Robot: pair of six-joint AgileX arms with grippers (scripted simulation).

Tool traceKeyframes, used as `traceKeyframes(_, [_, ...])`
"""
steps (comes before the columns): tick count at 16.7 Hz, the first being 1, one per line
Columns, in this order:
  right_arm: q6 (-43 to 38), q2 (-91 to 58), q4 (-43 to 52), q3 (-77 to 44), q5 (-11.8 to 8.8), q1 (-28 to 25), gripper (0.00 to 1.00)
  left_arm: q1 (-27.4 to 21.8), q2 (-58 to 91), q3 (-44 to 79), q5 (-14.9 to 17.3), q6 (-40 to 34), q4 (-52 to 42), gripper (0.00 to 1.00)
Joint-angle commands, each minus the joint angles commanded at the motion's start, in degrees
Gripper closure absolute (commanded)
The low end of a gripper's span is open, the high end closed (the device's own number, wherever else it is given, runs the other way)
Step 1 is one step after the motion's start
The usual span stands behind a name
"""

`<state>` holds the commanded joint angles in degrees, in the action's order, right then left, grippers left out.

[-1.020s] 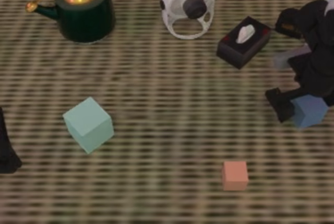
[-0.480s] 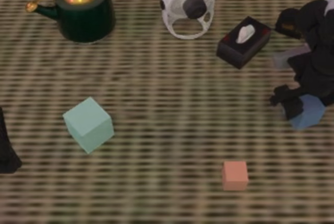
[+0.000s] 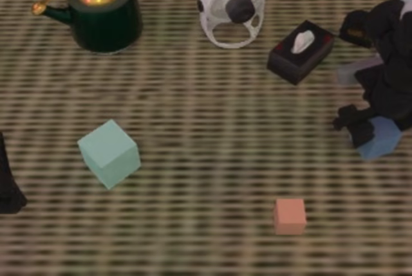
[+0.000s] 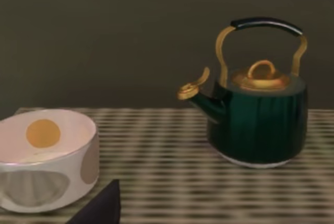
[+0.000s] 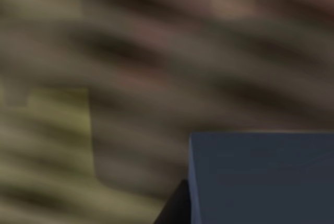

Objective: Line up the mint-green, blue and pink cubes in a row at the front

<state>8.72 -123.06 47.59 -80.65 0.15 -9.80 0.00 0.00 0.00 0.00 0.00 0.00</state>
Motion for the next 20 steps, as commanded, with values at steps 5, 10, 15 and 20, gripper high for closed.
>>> traceKeyframes(5, [-0.11, 2.14, 2.91, -2.09, -0.24, -0.14, 1.0, 0.0, 0.0, 0.0, 0.0, 0.0, 0.0, 0.0])
traceKeyframes(10, [0.05, 5.62, 12.76, -8.0, -0.26, -0.53, 1.0, 0.0, 0.0, 0.0, 0.0, 0.0, 0.0, 0.0])
traceKeyframes(15, [0.02, 6.65, 14.64, -9.35, -0.26, -0.54, 1.0, 0.0, 0.0, 0.0, 0.0, 0.0, 0.0, 0.0])
traceKeyframes(20, [-4.01, 6.11, 15.05, -9.85, -0.19, -3.19, 1.0, 0.0, 0.0, 0.0, 0.0, 0.0, 0.0, 0.0])
